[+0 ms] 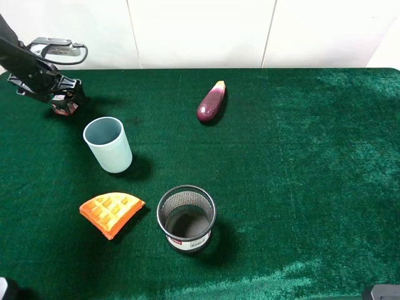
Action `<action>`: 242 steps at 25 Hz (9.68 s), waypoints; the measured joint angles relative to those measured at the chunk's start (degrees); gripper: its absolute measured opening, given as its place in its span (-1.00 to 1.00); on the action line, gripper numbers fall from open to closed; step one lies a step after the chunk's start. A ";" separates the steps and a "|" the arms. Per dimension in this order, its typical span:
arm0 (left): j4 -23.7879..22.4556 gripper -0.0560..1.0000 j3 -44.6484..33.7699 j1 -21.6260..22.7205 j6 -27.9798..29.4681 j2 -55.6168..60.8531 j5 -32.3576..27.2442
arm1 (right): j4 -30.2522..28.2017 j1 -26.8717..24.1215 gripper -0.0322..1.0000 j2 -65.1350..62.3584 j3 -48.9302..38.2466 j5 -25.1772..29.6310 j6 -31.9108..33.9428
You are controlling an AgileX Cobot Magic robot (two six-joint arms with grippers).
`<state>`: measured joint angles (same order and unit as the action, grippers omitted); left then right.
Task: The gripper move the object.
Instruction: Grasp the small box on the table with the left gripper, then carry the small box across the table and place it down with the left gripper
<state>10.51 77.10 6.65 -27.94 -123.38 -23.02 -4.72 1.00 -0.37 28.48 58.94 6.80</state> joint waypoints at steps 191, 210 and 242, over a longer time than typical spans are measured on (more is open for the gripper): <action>-5.85 -0.01 25.48 -70.22 29.77 -2.05 -20.94 | 0.78 0.00 0.41 0.00 0.00 -0.01 0.00; -4.13 -0.01 17.69 -71.84 30.94 -2.05 -23.23 | 0.84 0.00 0.41 0.00 0.00 -0.01 0.00; -4.32 -0.01 6.06 -72.39 22.66 -2.11 -8.29 | 0.88 0.00 0.41 0.00 0.00 -0.01 0.00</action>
<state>6.19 83.16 -65.74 -5.29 -125.49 -31.31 -3.84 1.00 -0.37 28.48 58.92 6.80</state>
